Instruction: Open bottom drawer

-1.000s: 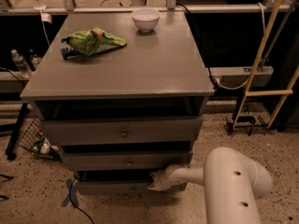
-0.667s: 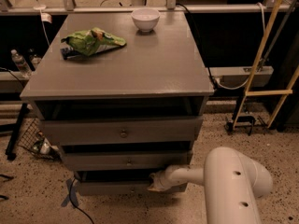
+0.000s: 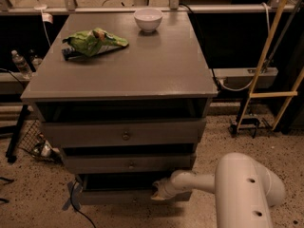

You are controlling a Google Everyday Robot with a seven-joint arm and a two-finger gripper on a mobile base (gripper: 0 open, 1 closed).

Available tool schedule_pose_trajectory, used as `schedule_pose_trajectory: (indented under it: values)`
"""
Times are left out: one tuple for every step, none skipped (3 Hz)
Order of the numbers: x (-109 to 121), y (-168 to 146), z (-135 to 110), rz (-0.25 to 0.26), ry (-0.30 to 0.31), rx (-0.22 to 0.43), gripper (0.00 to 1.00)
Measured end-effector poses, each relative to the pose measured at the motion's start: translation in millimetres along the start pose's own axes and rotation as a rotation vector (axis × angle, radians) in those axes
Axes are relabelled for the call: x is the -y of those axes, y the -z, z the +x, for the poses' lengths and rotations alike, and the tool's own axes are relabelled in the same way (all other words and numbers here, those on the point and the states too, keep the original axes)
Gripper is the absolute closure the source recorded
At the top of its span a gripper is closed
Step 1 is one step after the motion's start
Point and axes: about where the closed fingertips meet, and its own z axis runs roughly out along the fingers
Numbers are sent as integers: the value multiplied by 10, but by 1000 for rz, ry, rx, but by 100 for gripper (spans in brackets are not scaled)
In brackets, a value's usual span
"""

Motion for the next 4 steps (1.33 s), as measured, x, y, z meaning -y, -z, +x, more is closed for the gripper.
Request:
schedule_pose_trajectory:
  values:
    - [-31,15,8,-5,-5,2,100]
    - [-295,102,86,-46,-56,16,100]
    - [-295,104,85,-46,-56,16,100]
    - [-583,186,142,-85,-121,42,100]
